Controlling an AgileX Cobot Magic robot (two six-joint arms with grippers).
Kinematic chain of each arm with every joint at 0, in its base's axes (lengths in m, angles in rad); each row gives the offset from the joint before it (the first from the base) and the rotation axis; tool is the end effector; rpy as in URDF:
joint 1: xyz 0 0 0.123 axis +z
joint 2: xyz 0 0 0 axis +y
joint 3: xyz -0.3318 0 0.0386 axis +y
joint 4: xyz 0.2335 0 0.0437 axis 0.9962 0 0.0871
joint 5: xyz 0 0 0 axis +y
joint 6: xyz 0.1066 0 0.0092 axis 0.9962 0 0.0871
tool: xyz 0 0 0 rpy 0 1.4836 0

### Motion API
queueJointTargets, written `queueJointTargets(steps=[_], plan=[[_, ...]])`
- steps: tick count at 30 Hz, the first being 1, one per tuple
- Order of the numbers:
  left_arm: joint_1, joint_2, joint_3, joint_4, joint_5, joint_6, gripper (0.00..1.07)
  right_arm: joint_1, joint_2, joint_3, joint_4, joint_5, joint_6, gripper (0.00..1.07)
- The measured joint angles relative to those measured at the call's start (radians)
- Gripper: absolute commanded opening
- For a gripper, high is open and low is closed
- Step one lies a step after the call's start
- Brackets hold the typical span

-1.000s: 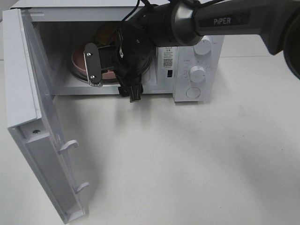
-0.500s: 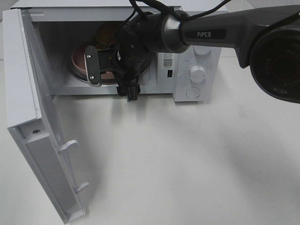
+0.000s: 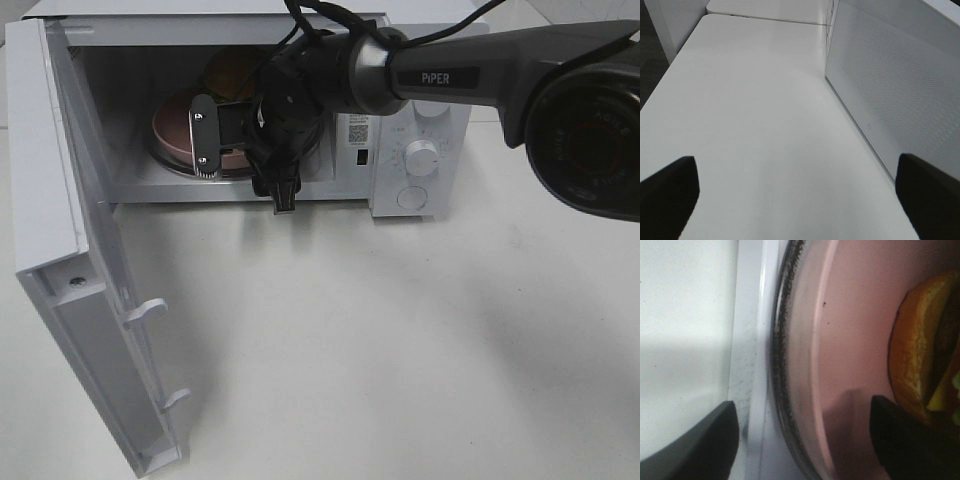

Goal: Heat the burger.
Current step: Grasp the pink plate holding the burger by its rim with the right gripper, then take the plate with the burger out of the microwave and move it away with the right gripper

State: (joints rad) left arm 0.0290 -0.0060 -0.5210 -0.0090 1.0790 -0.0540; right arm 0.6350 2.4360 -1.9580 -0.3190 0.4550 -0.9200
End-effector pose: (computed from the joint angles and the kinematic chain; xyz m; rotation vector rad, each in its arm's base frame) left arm -0.0565 -0.0025 0.2668 -0.0838 2.0339 -0.0265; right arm 0.4731 0.3302 0.1622 -1.8962 1.5213 -0.4300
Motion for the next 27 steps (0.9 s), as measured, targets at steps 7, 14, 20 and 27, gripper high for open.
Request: queueJointTargets(steps=[7,14,20,27], plan=[[0.0,0.0,0.0,0.0,0.0,0.0,1.0,0.003,0.003,0.0,0.023,0.048,0.0,0.2],[0.0,0.0,0.0,0.0,0.0,0.0,1.0,0.017,-0.001,-0.002,0.009,0.024,-0.01,0.0],[0.0,0.0,0.0,0.0,0.0,0.0,1.0,0.025,-0.001,-0.002,0.002,0.031,-0.021,0.0],[0.0,0.0,0.0,0.0,0.0,0.0,1.0,0.038,-0.002,-0.003,-0.017,0.067,-0.042,0.0]])
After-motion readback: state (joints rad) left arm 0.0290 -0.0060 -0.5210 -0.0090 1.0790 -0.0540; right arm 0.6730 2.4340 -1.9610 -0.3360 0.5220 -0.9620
